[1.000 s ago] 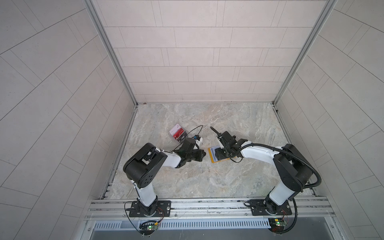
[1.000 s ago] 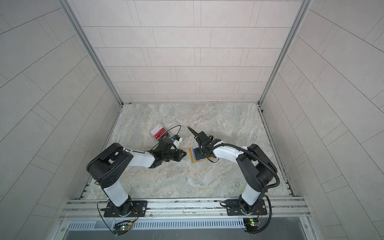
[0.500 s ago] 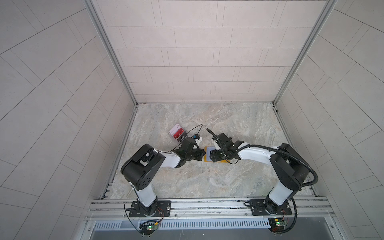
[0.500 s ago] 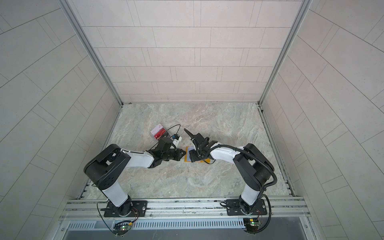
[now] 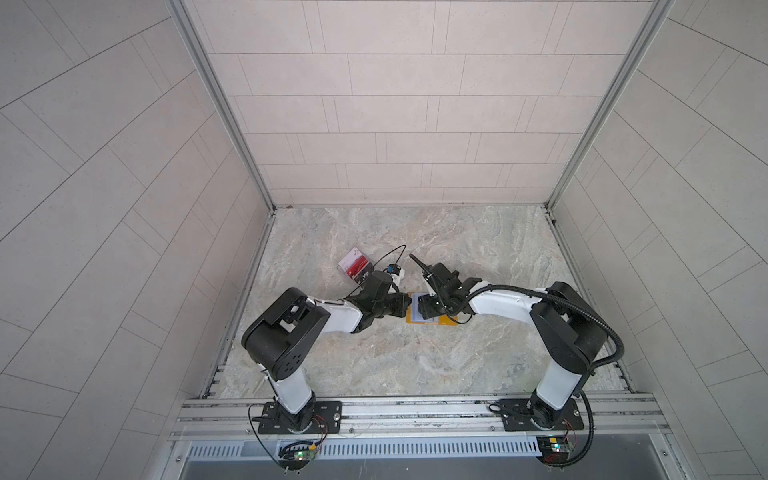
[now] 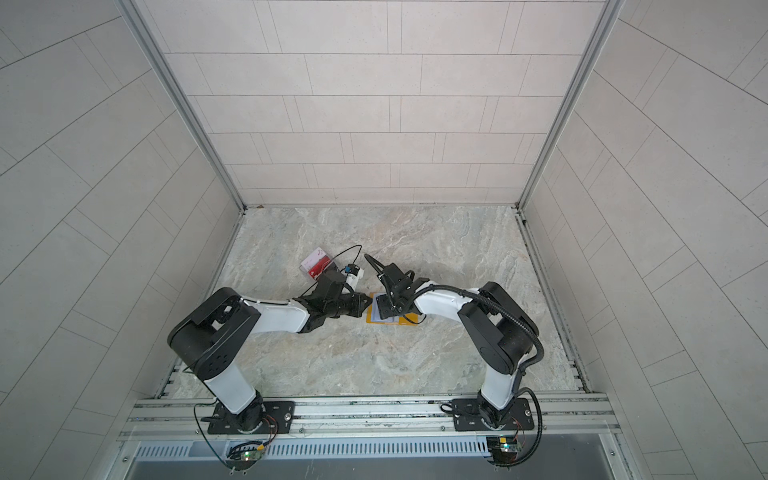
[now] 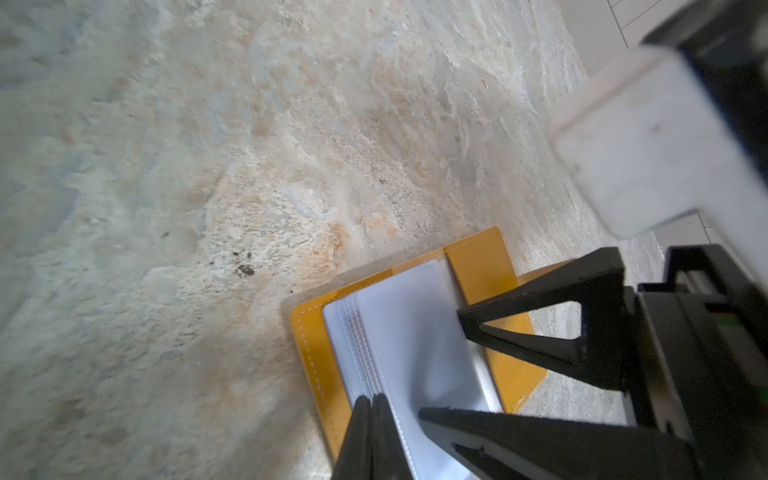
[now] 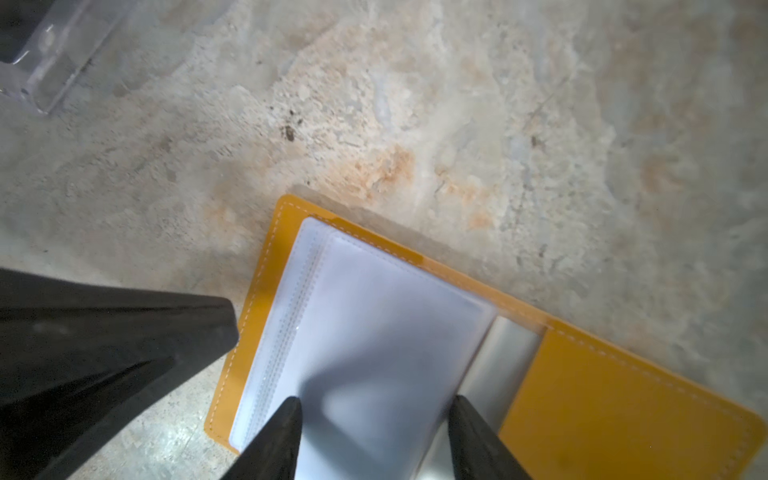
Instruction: Take the credit cards out of the card holder
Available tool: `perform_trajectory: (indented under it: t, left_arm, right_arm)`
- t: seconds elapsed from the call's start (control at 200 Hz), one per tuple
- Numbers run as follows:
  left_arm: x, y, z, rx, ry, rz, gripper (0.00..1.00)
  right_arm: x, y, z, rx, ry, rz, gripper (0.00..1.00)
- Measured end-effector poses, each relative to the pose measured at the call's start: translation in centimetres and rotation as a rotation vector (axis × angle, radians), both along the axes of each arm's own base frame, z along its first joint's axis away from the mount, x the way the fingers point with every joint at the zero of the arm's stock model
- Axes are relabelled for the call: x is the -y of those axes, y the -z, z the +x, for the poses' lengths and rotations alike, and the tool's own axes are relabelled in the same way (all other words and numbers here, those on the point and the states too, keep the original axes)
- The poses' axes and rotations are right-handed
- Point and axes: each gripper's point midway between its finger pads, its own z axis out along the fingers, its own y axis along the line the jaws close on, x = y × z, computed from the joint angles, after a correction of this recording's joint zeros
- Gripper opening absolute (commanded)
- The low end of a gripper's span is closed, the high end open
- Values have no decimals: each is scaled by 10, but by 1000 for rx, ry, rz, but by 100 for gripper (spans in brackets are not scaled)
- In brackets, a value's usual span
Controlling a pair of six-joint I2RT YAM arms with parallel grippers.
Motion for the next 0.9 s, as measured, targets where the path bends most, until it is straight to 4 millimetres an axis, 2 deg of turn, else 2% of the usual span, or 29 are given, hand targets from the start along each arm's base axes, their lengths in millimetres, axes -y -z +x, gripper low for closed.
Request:
perform_trajectory:
  t: [0.23, 0.631, 0.901]
  left_arm:
    - [-5, 6, -2, -18, -9, 28, 0]
    - [-19, 10, 4, 0, -72, 99, 0]
    - [-33, 17, -13, -9, -71, 125, 0]
  right_arm:
    - [-12, -1, -6, -11, -34, 36, 55]
    - [-26, 0, -7, 14, -119, -13, 53]
    - [-29, 0, -7, 25, -159, -29, 51]
